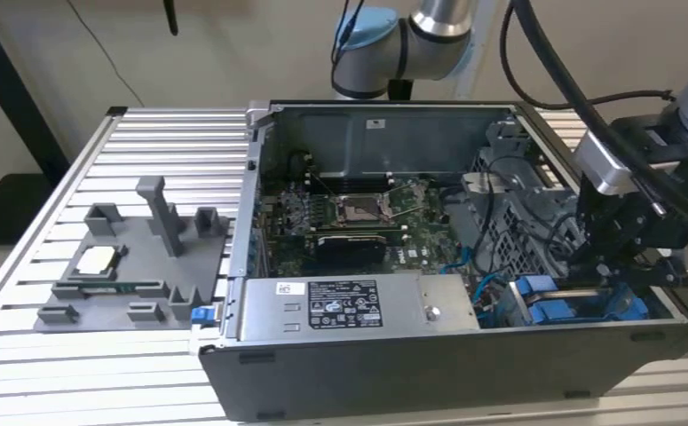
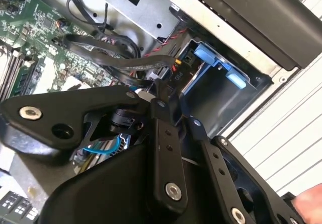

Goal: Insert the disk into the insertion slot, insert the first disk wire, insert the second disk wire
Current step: 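Insert the second disk wire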

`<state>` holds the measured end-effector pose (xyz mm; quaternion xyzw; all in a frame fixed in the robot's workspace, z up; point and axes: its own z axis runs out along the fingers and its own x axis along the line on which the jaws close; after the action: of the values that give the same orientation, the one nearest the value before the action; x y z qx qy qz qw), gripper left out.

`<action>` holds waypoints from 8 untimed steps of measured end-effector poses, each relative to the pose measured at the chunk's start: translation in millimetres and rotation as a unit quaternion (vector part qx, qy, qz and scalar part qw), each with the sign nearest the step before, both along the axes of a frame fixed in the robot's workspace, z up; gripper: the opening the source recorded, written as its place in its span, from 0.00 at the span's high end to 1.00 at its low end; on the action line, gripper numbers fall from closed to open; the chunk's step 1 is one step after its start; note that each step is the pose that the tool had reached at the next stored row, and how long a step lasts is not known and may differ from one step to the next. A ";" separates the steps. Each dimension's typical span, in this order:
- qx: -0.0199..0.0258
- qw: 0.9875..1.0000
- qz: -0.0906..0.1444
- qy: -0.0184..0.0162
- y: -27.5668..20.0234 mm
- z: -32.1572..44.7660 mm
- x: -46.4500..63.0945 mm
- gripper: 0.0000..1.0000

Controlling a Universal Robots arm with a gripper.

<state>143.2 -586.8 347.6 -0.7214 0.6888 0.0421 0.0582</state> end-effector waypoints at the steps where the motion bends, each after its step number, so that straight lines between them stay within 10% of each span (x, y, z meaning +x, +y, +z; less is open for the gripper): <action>1: 0.000 1.000 0.000 0.000 0.0 1.6 0.0 0.76; 8: 0.000 1.000 0.000 0.000 0.0 8.3 0.0 0.76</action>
<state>143.2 -586.8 355.9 -0.7214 0.6888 0.0421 0.0582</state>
